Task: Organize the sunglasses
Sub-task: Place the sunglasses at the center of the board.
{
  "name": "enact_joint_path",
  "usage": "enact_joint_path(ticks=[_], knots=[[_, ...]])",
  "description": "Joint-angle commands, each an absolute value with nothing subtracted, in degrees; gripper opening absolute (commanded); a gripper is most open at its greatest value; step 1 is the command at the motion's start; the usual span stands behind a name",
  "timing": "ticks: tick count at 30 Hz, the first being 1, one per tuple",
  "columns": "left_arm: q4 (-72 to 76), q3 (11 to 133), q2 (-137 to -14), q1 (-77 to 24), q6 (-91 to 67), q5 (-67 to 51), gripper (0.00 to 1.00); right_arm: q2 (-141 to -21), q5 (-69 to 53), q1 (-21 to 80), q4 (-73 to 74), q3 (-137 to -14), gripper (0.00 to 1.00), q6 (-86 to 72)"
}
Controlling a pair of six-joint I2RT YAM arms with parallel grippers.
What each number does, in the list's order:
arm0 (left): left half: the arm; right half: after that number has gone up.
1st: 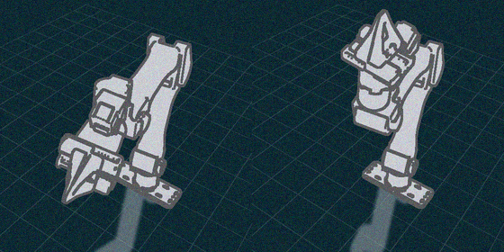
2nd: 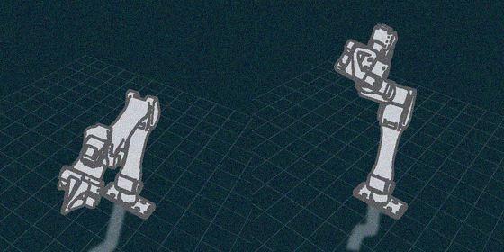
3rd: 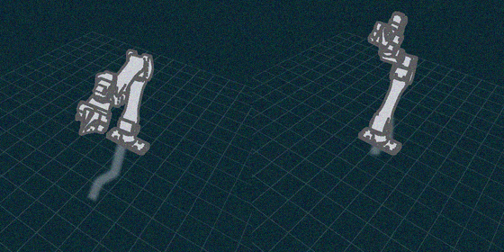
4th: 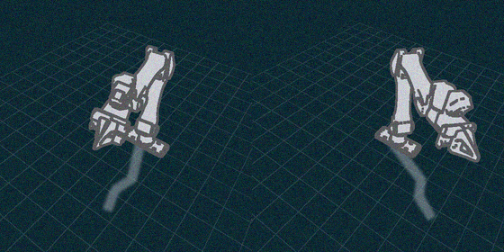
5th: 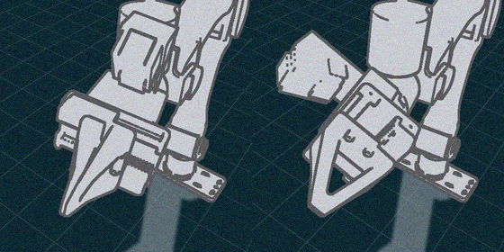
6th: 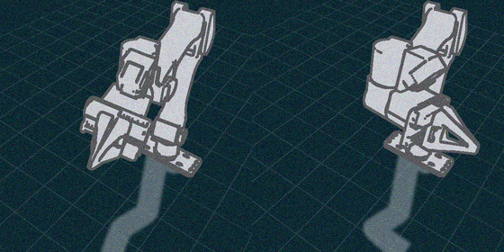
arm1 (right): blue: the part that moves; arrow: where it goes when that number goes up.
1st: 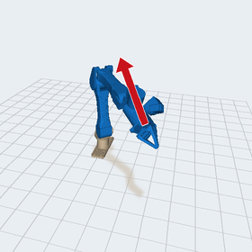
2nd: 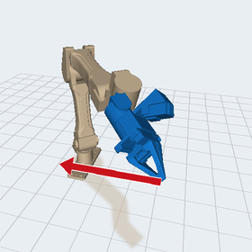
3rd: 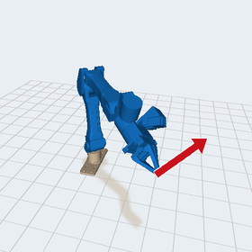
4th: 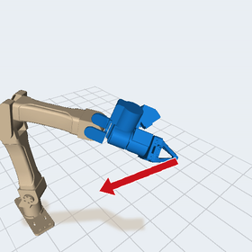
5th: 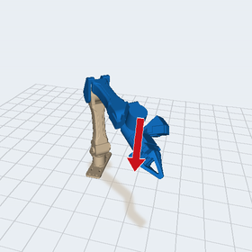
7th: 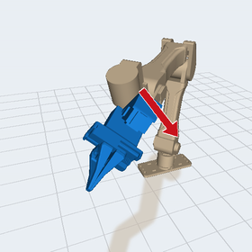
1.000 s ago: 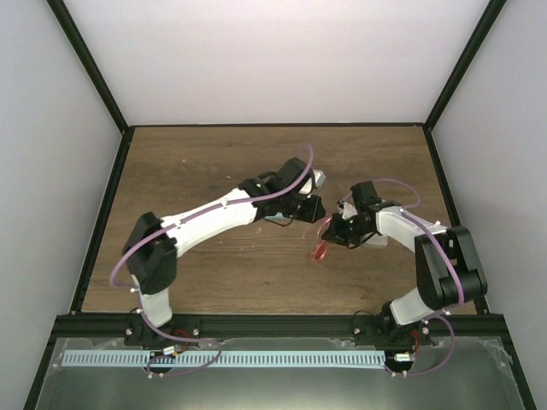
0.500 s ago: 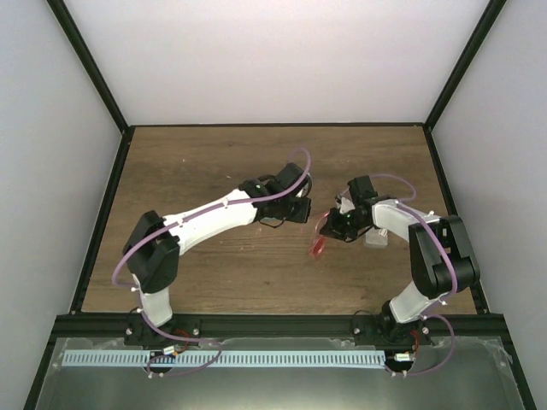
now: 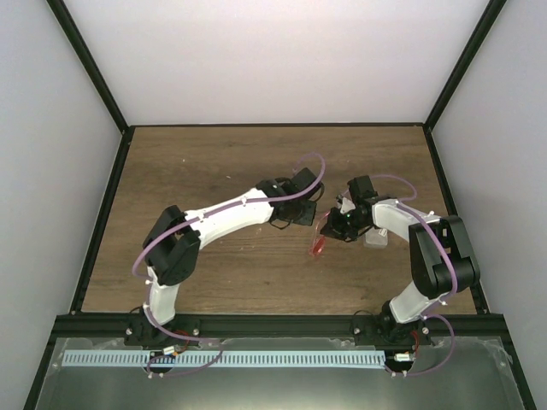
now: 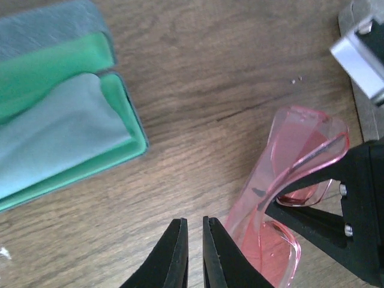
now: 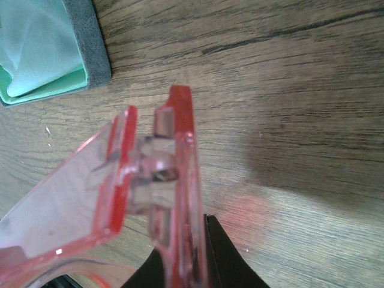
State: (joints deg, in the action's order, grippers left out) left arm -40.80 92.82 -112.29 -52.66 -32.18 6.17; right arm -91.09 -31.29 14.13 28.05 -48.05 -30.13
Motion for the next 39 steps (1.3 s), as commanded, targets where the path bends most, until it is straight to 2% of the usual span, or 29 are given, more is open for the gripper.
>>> enact_joint_path(ticks=[1,10,25,34,39], knots=[[-40.18,94.08,-115.18,-54.59,-31.47,3.55,0.1,-90.16,-31.7,14.58,28.57,-50.36,0.03,-31.16],[-37.99,93.38,-118.79,-58.07,-30.52,1.56,0.09,-88.8,-32.53,14.53,28.89,-50.59,0.03,-31.56],[-31.08,89.85,-118.75,-58.43,-32.59,-6.16,0.09,-88.89,-39.57,14.57,24.76,-49.16,0.04,-35.03],[-32.85,90.15,-118.11,-58.07,-32.5,-3.72,0.08,-92.34,-42.05,14.56,22.48,-48.92,0.05,-31.25],[-33.21,84.85,-112.27,-56.11,-33.65,-1.07,0.09,-96.56,-46.71,14.57,18.13,-48.17,0.05,-24.76]])
